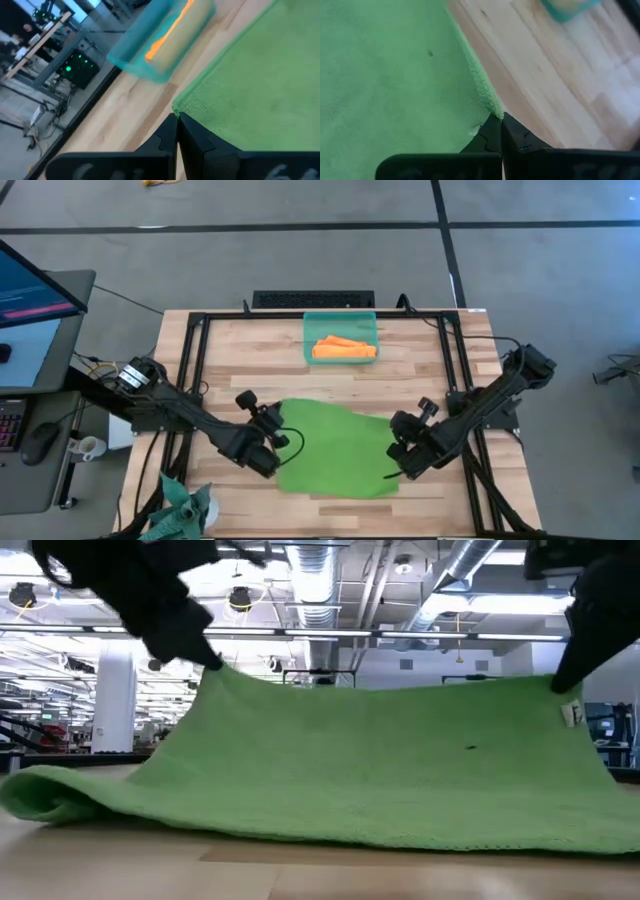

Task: Roll microfiber towels into tight, uniform cylinder then place into a basket
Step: Fold the green microfiber towel

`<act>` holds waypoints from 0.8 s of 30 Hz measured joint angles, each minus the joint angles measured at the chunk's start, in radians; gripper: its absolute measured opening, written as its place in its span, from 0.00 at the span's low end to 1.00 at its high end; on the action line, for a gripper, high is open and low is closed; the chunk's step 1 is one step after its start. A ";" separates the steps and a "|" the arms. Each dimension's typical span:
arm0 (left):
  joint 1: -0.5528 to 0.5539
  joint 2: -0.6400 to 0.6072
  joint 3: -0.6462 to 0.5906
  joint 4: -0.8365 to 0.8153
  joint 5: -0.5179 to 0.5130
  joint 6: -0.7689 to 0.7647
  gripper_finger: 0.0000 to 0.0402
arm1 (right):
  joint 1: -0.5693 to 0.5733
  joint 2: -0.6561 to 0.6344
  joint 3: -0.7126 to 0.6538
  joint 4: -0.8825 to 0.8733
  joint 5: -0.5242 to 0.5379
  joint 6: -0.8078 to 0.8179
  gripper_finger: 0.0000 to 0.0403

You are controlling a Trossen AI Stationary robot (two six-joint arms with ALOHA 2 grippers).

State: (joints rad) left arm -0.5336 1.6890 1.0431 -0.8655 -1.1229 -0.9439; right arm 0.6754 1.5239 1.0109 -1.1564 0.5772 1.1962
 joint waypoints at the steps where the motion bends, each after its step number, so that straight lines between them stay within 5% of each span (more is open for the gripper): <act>1: -0.006 0.000 0.023 -0.004 0.000 0.016 0.00 | 0.000 -0.001 0.012 -0.026 0.002 0.000 0.02; 19: -0.142 -0.003 0.571 -0.128 0.256 0.182 0.00 | 0.030 -0.001 0.056 -0.120 0.058 0.000 0.02; 24: -0.159 -0.002 0.699 -0.335 0.190 0.176 0.00 | 0.074 -0.001 0.113 -0.123 0.108 -0.036 0.02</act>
State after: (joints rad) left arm -0.6931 1.6865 1.7425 -1.2000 -0.9333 -0.7677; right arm 0.7492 1.5234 1.1239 -1.2797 0.6849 1.1603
